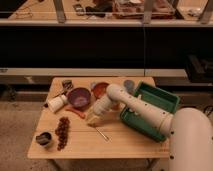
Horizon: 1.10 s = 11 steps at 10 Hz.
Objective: Place fork in plastic cup
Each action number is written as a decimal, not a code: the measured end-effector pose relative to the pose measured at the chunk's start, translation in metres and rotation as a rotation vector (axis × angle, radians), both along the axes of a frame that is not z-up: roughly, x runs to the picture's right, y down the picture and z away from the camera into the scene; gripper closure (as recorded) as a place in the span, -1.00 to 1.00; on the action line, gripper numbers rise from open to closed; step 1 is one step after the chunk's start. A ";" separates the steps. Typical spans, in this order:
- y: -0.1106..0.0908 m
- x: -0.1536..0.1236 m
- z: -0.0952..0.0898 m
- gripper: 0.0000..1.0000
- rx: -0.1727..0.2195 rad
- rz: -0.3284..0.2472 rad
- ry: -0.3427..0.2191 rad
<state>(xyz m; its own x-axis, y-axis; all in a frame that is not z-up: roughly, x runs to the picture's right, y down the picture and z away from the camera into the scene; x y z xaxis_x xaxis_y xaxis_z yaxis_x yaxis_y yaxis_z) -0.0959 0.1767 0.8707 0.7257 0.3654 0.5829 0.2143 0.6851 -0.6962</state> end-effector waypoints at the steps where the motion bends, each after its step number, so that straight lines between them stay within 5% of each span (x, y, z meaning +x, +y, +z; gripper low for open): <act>1: 0.002 0.002 0.001 0.98 -0.008 -0.010 0.006; 5: -0.009 0.002 -0.009 1.00 0.008 -0.026 -0.021; 11: -0.085 -0.032 -0.094 1.00 0.125 -0.027 -0.156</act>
